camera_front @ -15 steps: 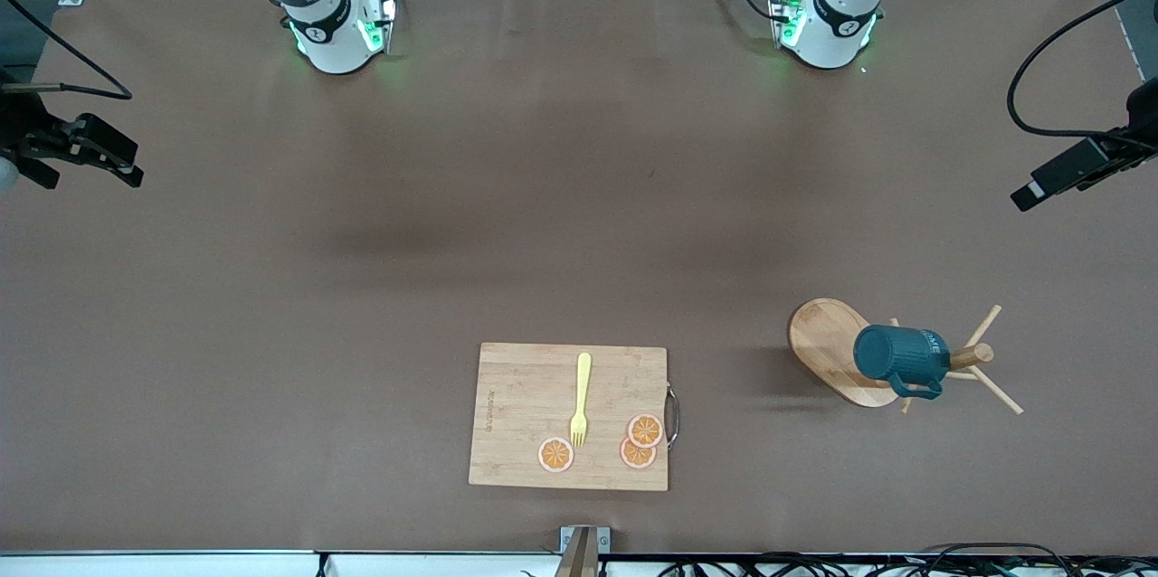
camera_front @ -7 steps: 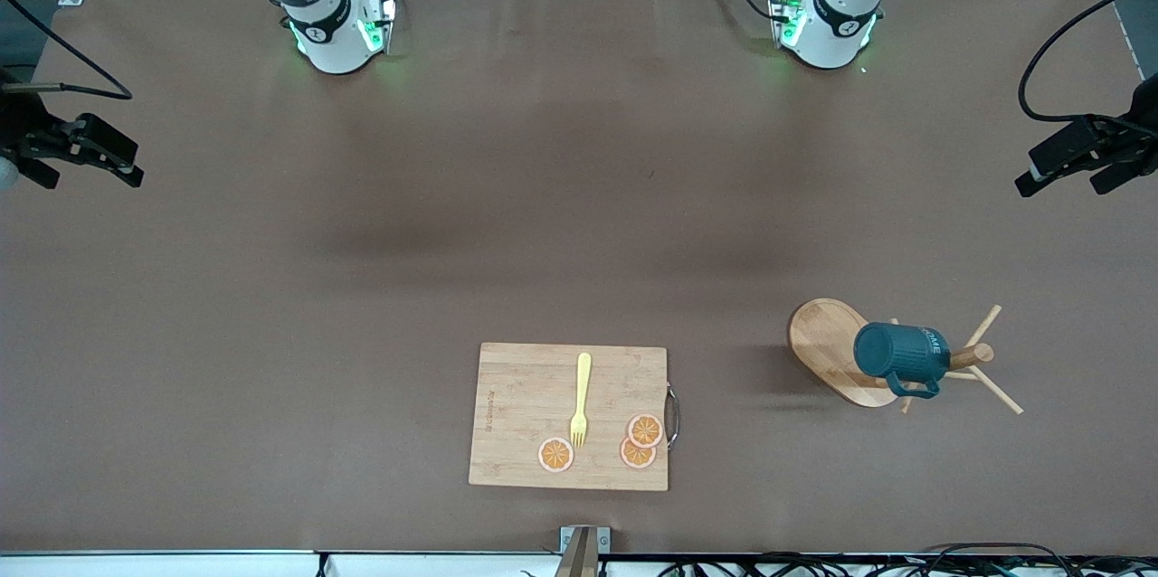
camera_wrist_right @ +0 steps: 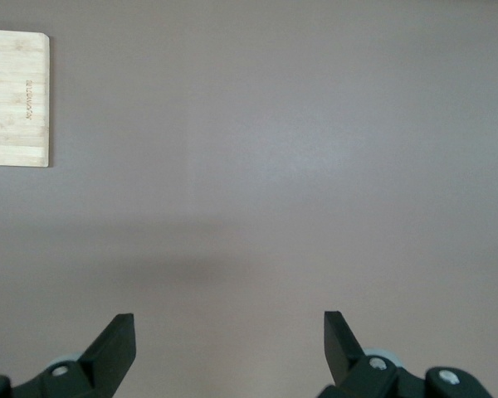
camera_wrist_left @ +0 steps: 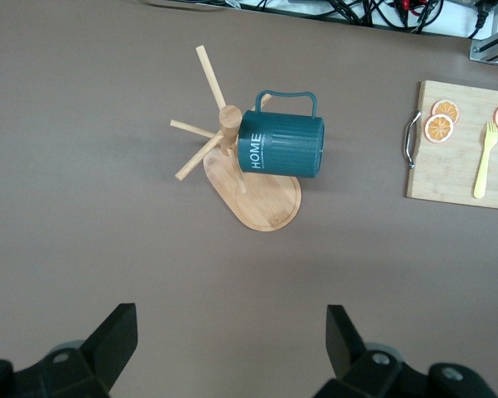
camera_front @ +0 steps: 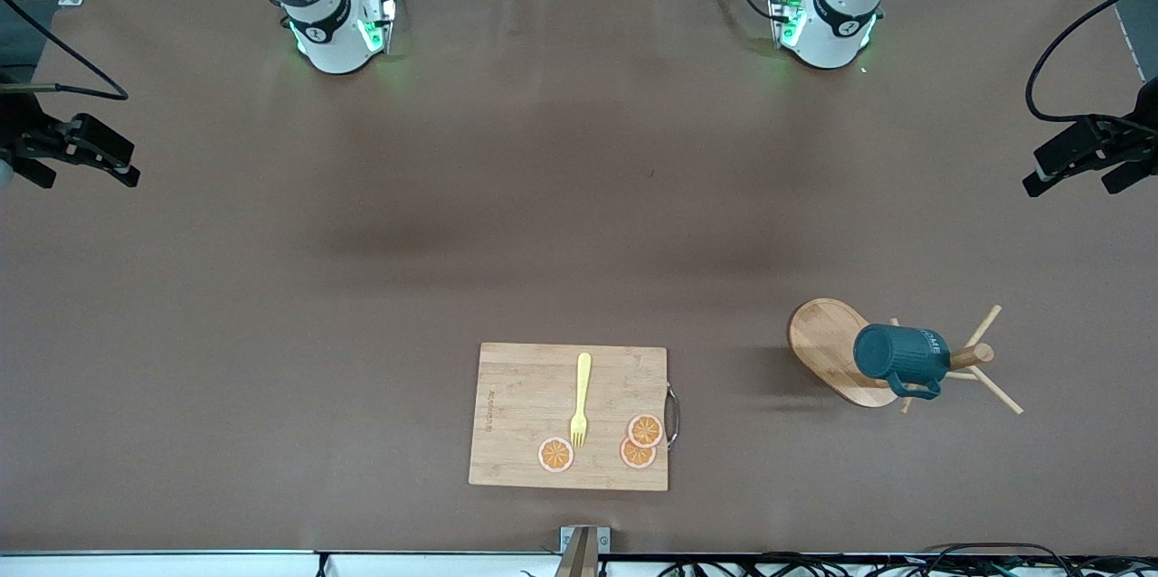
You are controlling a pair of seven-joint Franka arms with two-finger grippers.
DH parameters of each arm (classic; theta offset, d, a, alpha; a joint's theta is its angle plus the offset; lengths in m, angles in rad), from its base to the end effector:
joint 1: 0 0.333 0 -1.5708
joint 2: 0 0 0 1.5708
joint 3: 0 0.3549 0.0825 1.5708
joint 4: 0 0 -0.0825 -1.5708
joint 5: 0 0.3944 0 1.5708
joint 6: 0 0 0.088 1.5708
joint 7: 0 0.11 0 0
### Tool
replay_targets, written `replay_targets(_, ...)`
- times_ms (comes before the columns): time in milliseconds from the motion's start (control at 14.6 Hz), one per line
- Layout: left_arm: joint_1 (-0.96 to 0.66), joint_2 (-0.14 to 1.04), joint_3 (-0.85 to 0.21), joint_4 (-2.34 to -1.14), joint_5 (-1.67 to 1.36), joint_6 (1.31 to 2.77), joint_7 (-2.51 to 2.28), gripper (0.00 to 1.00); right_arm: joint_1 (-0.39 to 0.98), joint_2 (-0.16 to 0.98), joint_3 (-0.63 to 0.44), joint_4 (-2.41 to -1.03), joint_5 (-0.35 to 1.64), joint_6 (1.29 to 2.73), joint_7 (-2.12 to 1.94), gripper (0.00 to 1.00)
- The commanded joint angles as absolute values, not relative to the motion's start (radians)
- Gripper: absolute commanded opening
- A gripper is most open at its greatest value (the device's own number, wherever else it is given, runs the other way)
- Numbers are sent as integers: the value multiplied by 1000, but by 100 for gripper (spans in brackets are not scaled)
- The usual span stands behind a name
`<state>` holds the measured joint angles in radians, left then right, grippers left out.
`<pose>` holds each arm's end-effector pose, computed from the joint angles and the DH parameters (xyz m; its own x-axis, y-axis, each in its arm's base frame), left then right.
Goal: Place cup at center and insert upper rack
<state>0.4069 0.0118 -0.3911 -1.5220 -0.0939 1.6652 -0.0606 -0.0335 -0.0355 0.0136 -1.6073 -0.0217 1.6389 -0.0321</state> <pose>0.5791 0.0013 0.6874 0.9884 0.0853 0.1253 0.0722 -0.9917 0.1059 0.5594 -0.0132 0.6689 0.9977 0.0137 0.0663 0.0121 -0.9996 0.0243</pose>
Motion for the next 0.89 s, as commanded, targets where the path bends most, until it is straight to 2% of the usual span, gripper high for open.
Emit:
replay_targets(0, 410, -3, -394, -1526, -83, 1661, -63, 100, -46, -43, 20, -1608, -25, 1640, -37, 100)
replay_targets(343, 381, 14, -380, -1523, -83, 1663, -66, 100, -46, -44, 20, -1608, -25, 1641, -37, 100)
replay_targets(618, 210, 12, -211, -1517, -84, 1663, -64, 100, -41, -44, 20, -1608, -25, 1640, -38, 100)
replay_targets(824, 141, 12, -151, -1516, -84, 1663, -64, 100, -40, -43, 21, -1608, -25, 1635, -38, 100)
